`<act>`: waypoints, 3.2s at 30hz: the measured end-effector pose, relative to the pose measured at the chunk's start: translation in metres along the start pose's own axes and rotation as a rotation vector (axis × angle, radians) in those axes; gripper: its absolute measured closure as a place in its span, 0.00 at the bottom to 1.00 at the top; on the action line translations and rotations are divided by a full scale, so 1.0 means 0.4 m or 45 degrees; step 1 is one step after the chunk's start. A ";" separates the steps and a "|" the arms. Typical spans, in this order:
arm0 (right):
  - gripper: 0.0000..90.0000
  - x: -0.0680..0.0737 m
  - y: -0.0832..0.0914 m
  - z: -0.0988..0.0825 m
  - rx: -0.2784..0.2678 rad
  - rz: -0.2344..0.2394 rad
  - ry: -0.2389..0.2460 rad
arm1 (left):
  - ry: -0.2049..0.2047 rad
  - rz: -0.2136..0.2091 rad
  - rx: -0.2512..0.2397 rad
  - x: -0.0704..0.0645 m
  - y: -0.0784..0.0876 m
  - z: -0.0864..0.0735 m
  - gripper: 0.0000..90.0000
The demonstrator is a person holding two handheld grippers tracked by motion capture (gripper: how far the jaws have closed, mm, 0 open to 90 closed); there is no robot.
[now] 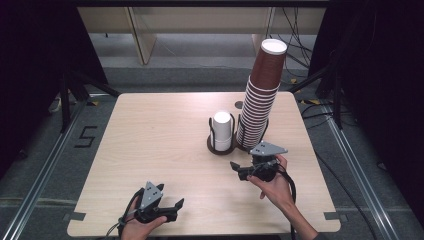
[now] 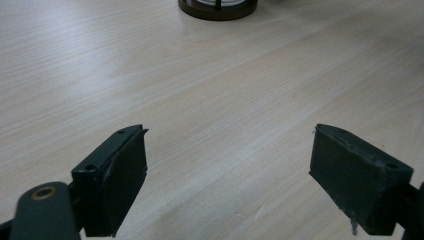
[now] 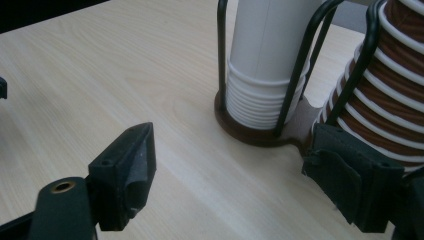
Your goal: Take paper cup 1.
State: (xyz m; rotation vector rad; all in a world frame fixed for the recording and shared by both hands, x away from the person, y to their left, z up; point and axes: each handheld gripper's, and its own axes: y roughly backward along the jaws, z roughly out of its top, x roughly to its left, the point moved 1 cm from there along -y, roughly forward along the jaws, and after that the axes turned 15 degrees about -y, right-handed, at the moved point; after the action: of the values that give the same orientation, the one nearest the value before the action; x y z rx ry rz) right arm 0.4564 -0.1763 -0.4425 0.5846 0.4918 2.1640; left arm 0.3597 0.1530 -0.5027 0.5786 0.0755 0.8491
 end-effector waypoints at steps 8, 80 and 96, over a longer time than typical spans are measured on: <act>0.24 0.003 -0.020 0.056 -0.057 0.013 -0.008 | -0.005 0.006 0.004 0.000 -0.001 0.000 0.16; 0.39 0.092 -0.115 0.368 -0.236 -0.201 -0.061 | 0.002 0.002 0.012 0.000 0.001 -0.002 0.16; 0.39 0.179 -0.021 0.266 -0.162 0.001 0.070 | -0.001 0.004 0.016 0.002 -0.003 -0.002 0.16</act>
State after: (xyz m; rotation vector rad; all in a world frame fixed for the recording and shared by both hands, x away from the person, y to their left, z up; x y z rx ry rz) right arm 0.4814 -0.0989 -0.3429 0.4565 0.3793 2.1982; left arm 0.3609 0.1531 -0.5038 0.5909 0.0797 0.8517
